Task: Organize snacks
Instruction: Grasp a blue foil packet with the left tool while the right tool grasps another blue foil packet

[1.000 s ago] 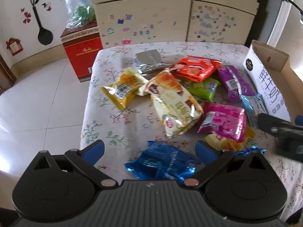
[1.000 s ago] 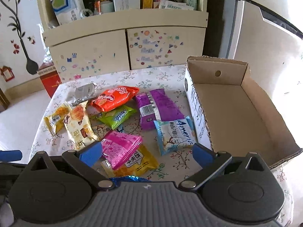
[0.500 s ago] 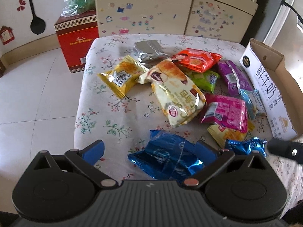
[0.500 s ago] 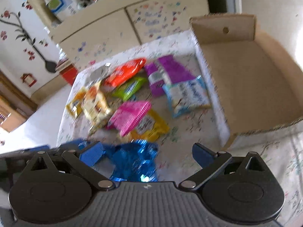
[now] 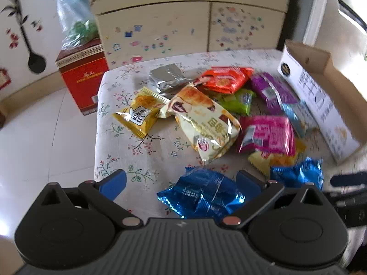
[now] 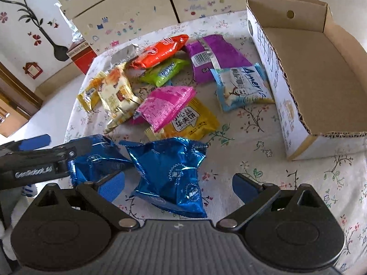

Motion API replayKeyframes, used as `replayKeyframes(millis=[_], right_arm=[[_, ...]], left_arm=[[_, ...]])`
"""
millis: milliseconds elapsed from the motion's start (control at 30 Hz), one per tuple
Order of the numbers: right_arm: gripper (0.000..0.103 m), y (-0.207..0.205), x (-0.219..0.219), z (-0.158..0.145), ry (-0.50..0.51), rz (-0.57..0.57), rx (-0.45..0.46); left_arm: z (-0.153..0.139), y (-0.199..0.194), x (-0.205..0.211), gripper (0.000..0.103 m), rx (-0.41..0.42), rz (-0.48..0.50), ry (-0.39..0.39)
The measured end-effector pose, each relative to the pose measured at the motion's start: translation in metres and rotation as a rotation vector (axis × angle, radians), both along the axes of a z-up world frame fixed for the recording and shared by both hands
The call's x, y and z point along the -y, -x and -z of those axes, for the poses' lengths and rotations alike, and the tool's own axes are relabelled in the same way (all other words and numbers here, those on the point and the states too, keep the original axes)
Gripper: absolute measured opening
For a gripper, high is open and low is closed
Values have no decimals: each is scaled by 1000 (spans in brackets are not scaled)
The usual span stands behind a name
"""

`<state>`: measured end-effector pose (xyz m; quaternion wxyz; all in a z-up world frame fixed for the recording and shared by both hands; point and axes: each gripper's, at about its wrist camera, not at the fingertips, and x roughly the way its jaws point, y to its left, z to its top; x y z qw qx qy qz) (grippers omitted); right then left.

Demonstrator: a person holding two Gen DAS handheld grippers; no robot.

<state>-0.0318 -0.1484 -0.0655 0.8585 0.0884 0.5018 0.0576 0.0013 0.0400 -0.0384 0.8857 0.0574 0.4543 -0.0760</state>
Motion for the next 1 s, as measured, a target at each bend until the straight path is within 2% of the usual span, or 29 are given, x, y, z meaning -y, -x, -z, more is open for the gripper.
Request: replayKeyframes(millis=[233, 367, 567, 733, 867, 1000], right_arm=[[94, -4, -2, 5, 2, 14, -26], [94, -5, -4, 7, -5, 16, -39], [94, -6, -7, 7, -14, 7, -48], [94, -8, -9, 9, -7, 16, -56], [94, -10, -14, 11, 3, 11, -58], [82, -13, -16, 17, 4, 14, -77]], left_arm=[[9, 9, 11, 102, 16, 137, -74], [13, 11, 16, 102, -1, 173, -79], [12, 15, 15, 102, -3, 203, -66], [24, 18, 21, 102, -6, 231, -147], [25, 17, 21, 102, 2, 221, -143], [30, 12, 17, 102, -10, 194, -118]])
